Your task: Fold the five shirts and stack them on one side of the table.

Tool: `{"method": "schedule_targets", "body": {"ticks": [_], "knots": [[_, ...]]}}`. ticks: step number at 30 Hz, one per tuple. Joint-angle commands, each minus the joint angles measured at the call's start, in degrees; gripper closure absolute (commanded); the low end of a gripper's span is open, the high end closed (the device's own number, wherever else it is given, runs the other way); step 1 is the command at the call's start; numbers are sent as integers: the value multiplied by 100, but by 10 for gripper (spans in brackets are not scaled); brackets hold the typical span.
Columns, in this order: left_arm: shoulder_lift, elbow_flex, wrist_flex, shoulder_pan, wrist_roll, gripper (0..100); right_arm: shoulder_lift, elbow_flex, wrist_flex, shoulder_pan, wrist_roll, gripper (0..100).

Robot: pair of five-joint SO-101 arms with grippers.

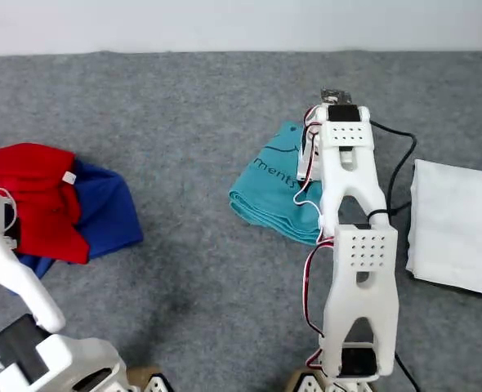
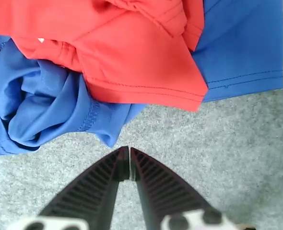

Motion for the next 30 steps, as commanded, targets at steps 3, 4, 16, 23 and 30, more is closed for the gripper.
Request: {"method": "schedule_targets", "body": {"ticks": [3, 4, 16, 23, 30], "knots": [[-255, -57, -79, 44, -62, 985, -242, -1090, 725, 409, 1002, 988], [-255, -57, -70, 44, -62, 985, -418, -1073, 725, 541, 1169, 988], [-237, -57, -70, 44, -35, 985, -3556, 1459, 716, 1244, 3455, 988], [-255, -57, -44, 35, -35, 985, -5367, 2330, 708, 1851, 4659, 988], [-255, -40, -26, 35, -18, 985, -5877, 2426, 690, 2589, 5284, 988]]}}
